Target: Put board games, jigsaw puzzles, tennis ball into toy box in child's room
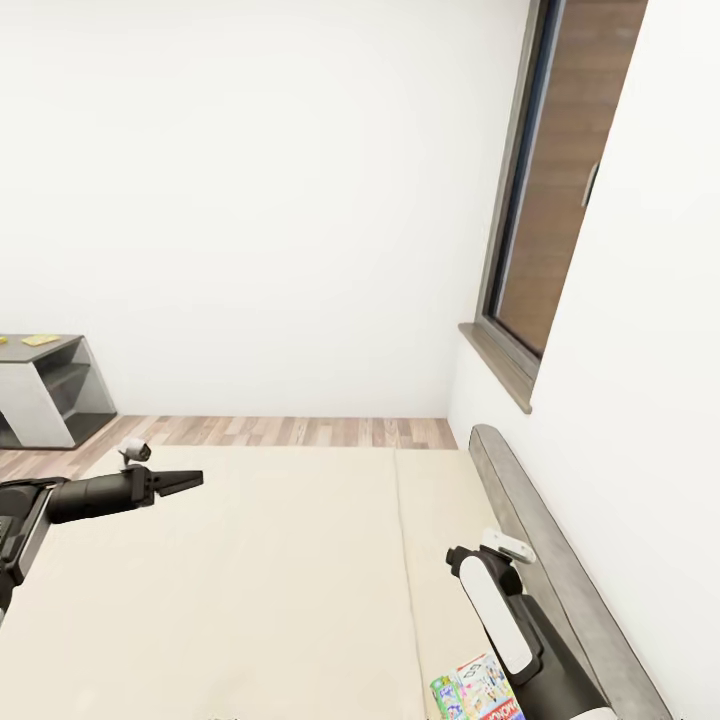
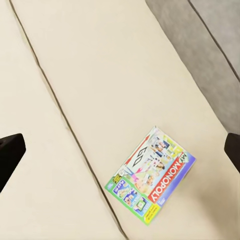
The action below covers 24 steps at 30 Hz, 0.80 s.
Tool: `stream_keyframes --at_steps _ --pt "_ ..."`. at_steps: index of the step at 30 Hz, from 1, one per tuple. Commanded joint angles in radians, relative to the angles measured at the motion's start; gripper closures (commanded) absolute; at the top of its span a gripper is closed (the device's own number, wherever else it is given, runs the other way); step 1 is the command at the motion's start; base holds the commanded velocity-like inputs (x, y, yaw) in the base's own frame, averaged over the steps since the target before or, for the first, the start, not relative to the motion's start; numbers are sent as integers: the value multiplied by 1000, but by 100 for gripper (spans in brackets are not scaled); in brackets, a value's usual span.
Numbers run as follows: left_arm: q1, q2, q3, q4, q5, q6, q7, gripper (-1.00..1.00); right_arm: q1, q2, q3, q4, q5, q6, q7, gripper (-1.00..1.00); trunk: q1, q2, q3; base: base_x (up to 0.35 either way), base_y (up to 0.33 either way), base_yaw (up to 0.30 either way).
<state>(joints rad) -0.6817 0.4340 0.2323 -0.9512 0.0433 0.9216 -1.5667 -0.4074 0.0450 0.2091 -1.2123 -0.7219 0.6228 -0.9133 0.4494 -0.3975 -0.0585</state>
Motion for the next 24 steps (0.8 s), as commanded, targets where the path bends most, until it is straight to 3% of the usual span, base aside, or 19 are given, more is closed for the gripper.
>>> stream_keyframes --at_steps 1,24 --pt "-1 -1 -1 0 0 14 -4 -100 -1 0 1 -1 -7 4 -8 -100 1 -2 -4 0 0 0" --pt "-1 -4 4 0 2 29 -4 -100 -14 -5 0 33 -7 7 -9 -100 1 -2 -42 0 0 0"
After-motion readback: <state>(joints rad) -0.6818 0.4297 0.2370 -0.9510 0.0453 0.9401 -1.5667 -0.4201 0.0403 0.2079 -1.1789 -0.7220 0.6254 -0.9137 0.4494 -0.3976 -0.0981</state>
